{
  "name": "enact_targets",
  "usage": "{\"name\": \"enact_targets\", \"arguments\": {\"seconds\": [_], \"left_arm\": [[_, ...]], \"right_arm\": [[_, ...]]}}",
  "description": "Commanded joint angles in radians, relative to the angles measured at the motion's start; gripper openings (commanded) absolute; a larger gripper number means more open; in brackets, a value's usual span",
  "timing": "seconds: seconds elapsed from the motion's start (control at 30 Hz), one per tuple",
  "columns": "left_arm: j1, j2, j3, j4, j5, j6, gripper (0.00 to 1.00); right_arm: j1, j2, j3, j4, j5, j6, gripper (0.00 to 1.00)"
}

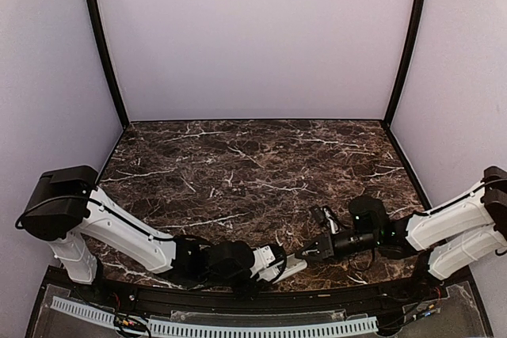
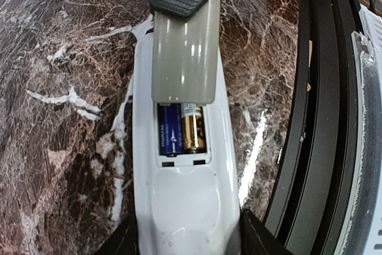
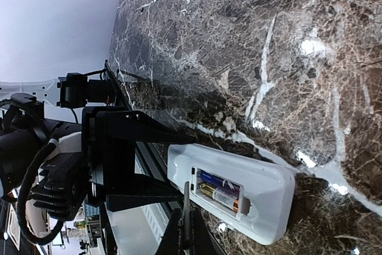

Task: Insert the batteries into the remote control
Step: Adjust the remote control without the battery cover at the center of the board.

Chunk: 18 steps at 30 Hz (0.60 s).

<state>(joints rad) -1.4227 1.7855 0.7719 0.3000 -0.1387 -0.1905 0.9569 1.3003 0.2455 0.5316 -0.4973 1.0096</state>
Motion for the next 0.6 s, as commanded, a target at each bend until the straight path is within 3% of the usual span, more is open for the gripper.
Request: {"name": "enact_targets", "arguments": {"seconds": [0.0, 0.3, 0.4, 0.57], "left_arm": [[0.005, 0.042, 0.011, -0.065, 0.021, -0.007, 0.43], [0.010, 0.054, 0.027, -0.082, -0.037, -0.037, 0.19], [0.016, 0.054, 0.027, -0.084, -0.063, -0.057, 0.07], [0.028, 0.039, 0.009, -0.073, -0.076, -0.073, 0.03]], "right_arm": [[0.017, 0.031, -0.007, 0.074, -0.009, 0.009, 0.00], [0.005, 0.004, -0.009, 0.086, -0.041, -0.024, 0.00], [-0.042, 0.011, 0.055, -0.035, -0.123, -0.125, 0.00], [-0.115, 0.013, 0.080, -0.096, -0.197, -0.198, 0.00]]}}
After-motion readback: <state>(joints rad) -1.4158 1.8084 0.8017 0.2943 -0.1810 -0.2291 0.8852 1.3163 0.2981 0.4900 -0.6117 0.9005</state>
